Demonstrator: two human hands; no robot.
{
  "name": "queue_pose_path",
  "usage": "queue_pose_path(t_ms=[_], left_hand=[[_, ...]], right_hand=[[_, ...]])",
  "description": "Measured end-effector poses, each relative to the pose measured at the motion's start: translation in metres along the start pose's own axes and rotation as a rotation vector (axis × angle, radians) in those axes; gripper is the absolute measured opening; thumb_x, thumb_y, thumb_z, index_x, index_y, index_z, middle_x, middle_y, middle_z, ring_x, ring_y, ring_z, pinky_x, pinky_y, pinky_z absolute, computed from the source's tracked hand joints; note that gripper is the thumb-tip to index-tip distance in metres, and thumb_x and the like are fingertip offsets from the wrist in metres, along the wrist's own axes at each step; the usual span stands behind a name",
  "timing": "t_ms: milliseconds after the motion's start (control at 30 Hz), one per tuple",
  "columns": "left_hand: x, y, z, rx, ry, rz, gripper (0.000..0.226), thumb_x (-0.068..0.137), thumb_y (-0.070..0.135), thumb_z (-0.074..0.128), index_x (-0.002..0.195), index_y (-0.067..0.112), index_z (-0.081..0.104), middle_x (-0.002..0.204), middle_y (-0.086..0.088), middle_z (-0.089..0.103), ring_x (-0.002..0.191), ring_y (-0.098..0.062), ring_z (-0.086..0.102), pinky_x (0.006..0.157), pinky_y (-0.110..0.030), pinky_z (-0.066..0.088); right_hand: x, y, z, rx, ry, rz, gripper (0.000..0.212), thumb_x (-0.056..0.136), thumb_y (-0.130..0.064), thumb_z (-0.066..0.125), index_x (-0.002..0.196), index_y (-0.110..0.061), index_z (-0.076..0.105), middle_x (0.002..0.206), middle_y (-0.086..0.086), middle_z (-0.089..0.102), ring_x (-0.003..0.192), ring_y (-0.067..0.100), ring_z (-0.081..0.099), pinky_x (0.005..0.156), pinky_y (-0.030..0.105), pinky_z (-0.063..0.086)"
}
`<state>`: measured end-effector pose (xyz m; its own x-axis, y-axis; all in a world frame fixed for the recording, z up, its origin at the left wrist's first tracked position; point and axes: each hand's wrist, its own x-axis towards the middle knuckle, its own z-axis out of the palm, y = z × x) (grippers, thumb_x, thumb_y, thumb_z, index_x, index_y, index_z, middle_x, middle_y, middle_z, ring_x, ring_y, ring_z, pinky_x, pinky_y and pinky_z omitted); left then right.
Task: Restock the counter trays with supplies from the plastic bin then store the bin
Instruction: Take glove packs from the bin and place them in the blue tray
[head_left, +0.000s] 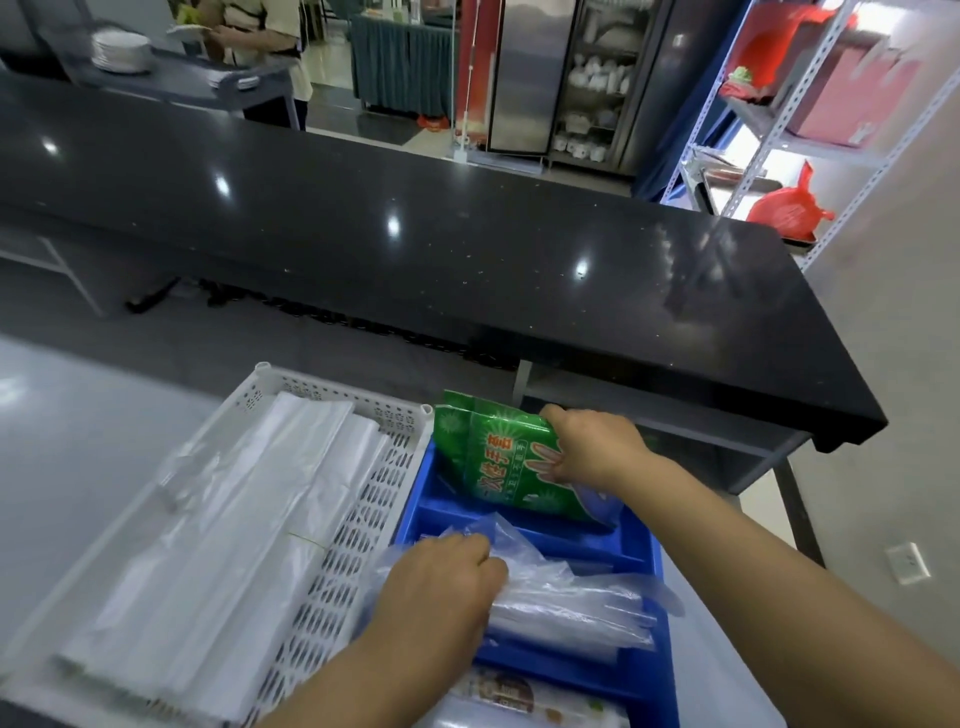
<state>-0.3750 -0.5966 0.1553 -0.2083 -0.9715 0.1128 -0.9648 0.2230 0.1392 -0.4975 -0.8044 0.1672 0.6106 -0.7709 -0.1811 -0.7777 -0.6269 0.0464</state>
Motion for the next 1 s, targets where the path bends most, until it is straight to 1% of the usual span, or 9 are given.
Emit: queue_pose_path(t_ms=[167, 267, 367, 433, 500, 633, 700, 900, 1000], left_hand=[[0.002, -0.001, 0.000, 0.020, -0.019, -0.005, 0.033, 0.022, 0.009, 0.073, 0.048, 0.022, 0.057, 0.049, 0.009, 0.052, 0.042, -0.011, 0.049, 0.037, -0.018, 0.033], [0.006, -0.006, 0.000, 0.034, -0.017, -0.011, 0.035, 0.021, 0.011, 0.077, 0.051, 0.024, 0.063, 0.050, 0.010, 0.055, 0.042, -0.010, 0.051, 0.036, -0.017, 0.037], [0.022, -0.010, -0.009, 0.032, 0.039, -0.032, 0.039, 0.026, 0.010, 0.082, 0.062, 0.023, 0.071, 0.052, 0.006, 0.060, 0.042, -0.014, 0.055, 0.036, -0.020, 0.038], [0.039, -0.012, -0.019, 0.038, 0.094, -0.047, 0.035, 0.033, 0.006, 0.082, 0.065, 0.017, 0.071, 0.058, 0.002, 0.063, 0.046, -0.018, 0.057, 0.037, -0.023, 0.040], [0.058, -0.017, -0.024, 0.046, 0.161, -0.058, 0.031, 0.039, 0.002, 0.078, 0.067, 0.012, 0.069, 0.062, -0.003, 0.064, 0.050, -0.023, 0.058, 0.041, -0.025, 0.042], [0.087, -0.019, -0.009, 0.013, 0.122, -0.044, 0.031, 0.057, -0.001, 0.072, 0.085, 0.010, 0.070, 0.081, -0.008, 0.065, 0.073, -0.027, 0.062, 0.058, -0.032, 0.048], [0.093, -0.023, 0.007, -0.014, -0.022, -0.096, 0.025, 0.075, 0.008, 0.063, 0.099, 0.016, 0.065, 0.096, -0.004, 0.064, 0.091, -0.025, 0.060, 0.071, -0.035, 0.046], [0.090, -0.059, 0.026, -0.219, -0.258, -0.246, 0.014, 0.082, 0.018, 0.055, 0.094, 0.019, 0.062, 0.095, -0.002, 0.068, 0.085, -0.024, 0.060, 0.063, -0.028, 0.040], [0.094, -0.062, 0.024, -0.212, -0.343, -0.255, 0.015, 0.084, 0.012, 0.052, 0.092, 0.018, 0.063, 0.094, -0.004, 0.068, 0.080, -0.023, 0.058, 0.062, -0.028, 0.039]], right_hand=[[-0.013, -0.005, 0.000, -0.116, 0.237, -0.008, 0.079, 0.077, -0.042, 0.070, 0.140, -0.020, 0.029, 0.129, 0.005, 0.054, 0.112, 0.027, 0.051, 0.086, 0.038, 0.043], [-0.038, -0.005, -0.015, 0.152, 0.378, -0.101, 0.063, 0.082, -0.040, 0.065, 0.137, -0.022, 0.040, 0.128, 0.001, 0.056, 0.113, 0.023, 0.052, 0.090, 0.037, 0.045], [-0.067, -0.011, -0.029, 0.573, 0.144, -0.253, 0.057, 0.080, -0.050, 0.062, 0.131, -0.037, 0.043, 0.129, -0.008, 0.057, 0.115, 0.008, 0.052, 0.093, 0.030, 0.046], [-0.081, -0.015, -0.027, 0.535, 0.011, -0.312, 0.076, 0.070, -0.064, 0.058, 0.137, -0.049, 0.025, 0.140, -0.014, 0.046, 0.125, 0.001, 0.037, 0.103, 0.029, 0.035], [-0.084, -0.014, -0.018, 0.336, 0.028, -0.294, 0.083, 0.071, -0.061, 0.060, 0.140, -0.048, 0.017, 0.148, -0.010, 0.037, 0.135, 0.009, 0.027, 0.107, 0.036, 0.027], [-0.078, -0.008, 0.009, 0.070, 0.321, -0.244, 0.057, 0.071, -0.008, 0.071, 0.123, -0.025, 0.058, 0.128, 0.002, 0.062, 0.114, 0.026, 0.059, 0.084, 0.038, 0.047], [-0.074, -0.006, 0.027, 0.067, 0.297, -0.207, 0.047, 0.074, -0.001, 0.063, 0.116, -0.020, 0.063, 0.122, 0.003, 0.066, 0.110, 0.026, 0.060, 0.083, 0.038, 0.048], [-0.062, -0.001, 0.059, 0.459, -0.038, 0.071, 0.026, 0.085, -0.015, 0.061, 0.109, -0.026, 0.062, 0.114, 0.002, 0.066, 0.099, 0.028, 0.061, 0.070, 0.029, 0.046], [-0.060, 0.004, 0.051, 0.416, -0.078, 0.082, 0.026, 0.082, -0.031, 0.065, 0.108, -0.026, 0.062, 0.105, 0.002, 0.067, 0.093, 0.024, 0.060, 0.066, 0.028, 0.042]])
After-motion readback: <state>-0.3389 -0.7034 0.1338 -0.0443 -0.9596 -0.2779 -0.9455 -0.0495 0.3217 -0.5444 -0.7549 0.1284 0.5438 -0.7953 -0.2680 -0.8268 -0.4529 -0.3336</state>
